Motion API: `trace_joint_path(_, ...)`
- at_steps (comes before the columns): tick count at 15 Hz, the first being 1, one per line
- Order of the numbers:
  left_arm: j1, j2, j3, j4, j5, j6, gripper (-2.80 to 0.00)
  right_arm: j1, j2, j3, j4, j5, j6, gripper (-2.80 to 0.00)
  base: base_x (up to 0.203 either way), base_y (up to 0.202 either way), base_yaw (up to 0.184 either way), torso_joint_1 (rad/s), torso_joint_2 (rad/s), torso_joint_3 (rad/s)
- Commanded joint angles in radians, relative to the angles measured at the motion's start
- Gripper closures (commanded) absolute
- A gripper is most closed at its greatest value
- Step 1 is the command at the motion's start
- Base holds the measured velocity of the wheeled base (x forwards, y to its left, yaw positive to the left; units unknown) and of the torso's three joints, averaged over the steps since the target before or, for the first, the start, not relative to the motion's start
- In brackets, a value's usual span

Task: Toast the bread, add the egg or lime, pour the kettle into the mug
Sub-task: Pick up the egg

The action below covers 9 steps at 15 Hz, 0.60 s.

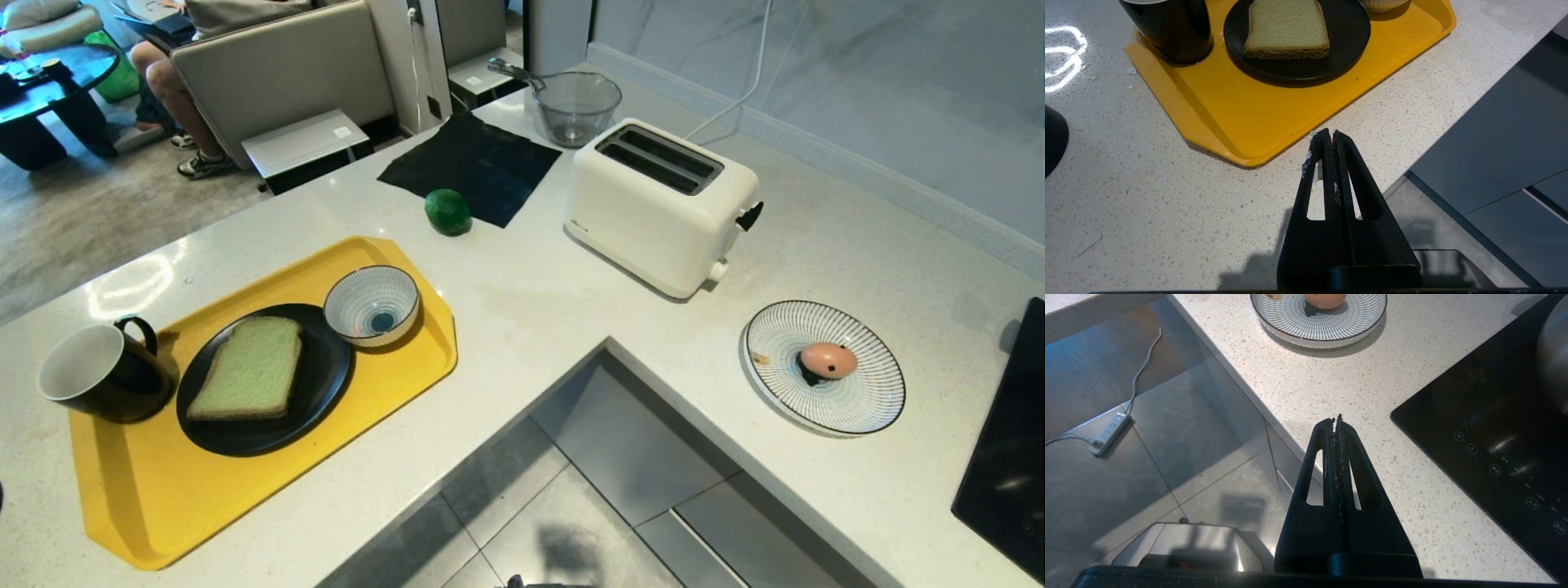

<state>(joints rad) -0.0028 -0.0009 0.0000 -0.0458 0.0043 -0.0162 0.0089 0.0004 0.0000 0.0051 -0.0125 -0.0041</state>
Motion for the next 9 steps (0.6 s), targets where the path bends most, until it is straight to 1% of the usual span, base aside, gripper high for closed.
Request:
trace_joint_path(1, 0.0, -0.001, 0.017, 0.0, 0.0, -0.001, 0.0, 0.0, 0.0, 0.0, -0.002, -0.001, -0.02, 0.0, 0.0, 0.0, 0.0, 0.0, 0.0, 0.0)
trace_joint_path(3, 0.0, -0.001, 0.017, 0.0, 0.0, -0.001, 0.0, 0.0, 0.0, 0.002, -0.002, 0.002, -0.043, 0.0, 0.0, 0.0, 0.0, 0.0, 0.0, 0.0)
trace_joint_path(5, 0.001, -0.001, 0.017, 0.0, 0.0, -0.001, 0.0, -0.001, 0.0, -0.002, 0.009, 0.01, -0.094, 0.0, 0.0, 0.0, 0.0, 0.0, 0.0, 0.0)
trace_joint_path(6, 0.0, -0.001, 0.017, 0.0, 0.0, -0.001, 0.0, 0.0, 0.005, -0.015, 0.016, 0.013, -0.098, 0.0, 0.0, 0.0, 0.0, 0.0, 0.0, 0.0)
trace_joint_path(7, 0.001, -0.001, 0.017, 0.0, 0.0, -0.001, 0.0, -0.001, 0.019, -0.046, 0.058, 0.014, -0.095, 0.0, 0.0, 0.0, 0.0, 0.0, 0.0, 0.0)
trace_joint_path(9, 0.001, -0.001, 0.017, 0.0, 0.0, -0.001, 0.0, 0.0, 0.048, -0.145, 0.192, 0.011, -0.053, 0.0, 0.0, 0.0, 0.0, 0.0, 0.0, 0.0)
